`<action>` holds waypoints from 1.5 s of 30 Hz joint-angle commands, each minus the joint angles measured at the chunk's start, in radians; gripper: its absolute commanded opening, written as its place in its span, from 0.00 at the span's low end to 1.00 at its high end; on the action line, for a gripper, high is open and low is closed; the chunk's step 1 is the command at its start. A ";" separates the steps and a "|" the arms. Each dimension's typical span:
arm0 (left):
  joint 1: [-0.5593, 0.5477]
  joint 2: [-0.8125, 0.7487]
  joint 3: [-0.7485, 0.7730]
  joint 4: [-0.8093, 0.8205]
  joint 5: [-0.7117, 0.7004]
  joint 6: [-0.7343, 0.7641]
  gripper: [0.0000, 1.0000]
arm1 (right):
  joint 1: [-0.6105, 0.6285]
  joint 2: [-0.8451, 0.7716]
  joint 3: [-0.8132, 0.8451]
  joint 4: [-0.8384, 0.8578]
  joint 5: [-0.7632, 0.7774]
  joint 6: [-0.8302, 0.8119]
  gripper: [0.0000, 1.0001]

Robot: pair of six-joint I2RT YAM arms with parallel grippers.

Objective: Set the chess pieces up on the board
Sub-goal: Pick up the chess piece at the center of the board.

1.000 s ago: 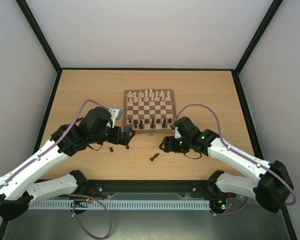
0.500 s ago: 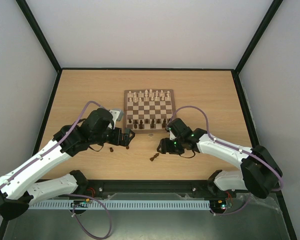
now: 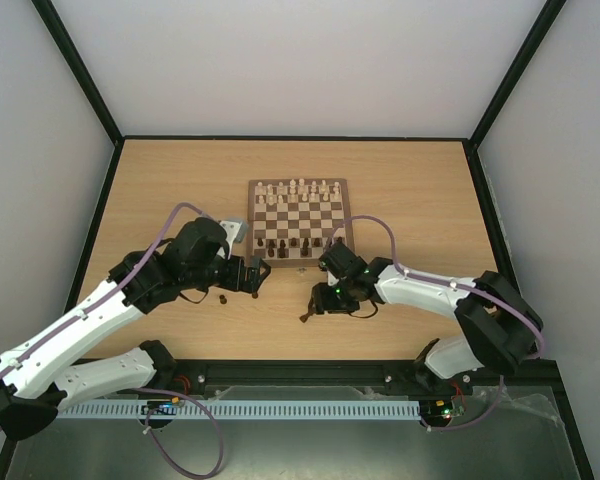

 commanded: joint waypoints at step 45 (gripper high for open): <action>-0.558 0.635 -0.343 0.743 -0.500 -0.084 0.58 | 0.068 -0.589 0.029 -0.345 0.218 0.090 0.63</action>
